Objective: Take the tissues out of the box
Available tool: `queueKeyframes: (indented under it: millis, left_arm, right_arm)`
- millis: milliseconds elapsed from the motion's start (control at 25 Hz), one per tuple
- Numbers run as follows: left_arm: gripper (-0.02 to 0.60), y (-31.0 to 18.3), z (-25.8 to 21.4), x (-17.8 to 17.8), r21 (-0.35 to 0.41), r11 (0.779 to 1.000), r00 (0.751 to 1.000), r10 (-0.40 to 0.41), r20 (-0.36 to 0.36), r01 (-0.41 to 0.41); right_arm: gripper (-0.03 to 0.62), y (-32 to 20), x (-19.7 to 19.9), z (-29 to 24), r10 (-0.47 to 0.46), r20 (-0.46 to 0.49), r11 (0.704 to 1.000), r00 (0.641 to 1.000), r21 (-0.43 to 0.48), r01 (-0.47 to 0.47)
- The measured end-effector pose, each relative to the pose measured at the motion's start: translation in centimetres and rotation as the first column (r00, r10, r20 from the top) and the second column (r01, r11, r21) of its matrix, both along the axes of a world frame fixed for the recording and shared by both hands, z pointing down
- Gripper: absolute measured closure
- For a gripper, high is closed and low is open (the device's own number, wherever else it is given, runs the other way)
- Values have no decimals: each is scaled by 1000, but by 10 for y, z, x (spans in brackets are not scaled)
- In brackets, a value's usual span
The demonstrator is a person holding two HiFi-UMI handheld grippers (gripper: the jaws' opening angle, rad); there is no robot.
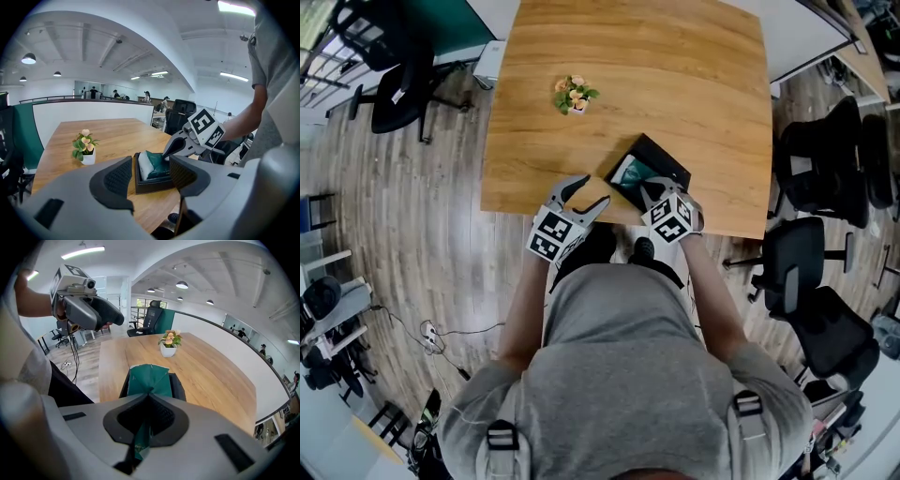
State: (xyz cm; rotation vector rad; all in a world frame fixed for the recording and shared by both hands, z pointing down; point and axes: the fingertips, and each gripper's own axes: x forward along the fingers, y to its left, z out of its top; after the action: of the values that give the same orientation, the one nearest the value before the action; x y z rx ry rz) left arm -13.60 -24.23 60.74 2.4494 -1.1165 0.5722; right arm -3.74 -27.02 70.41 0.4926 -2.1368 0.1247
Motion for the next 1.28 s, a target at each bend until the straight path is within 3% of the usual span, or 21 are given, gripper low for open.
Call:
queueKeyframes:
  millis: [1280]
  left_arm:
    - [321,67,-46,41,77,994,993,-85,85,79]
  right_arm:
    - [589,24,28,-73,-65,99,989,993,142,51]
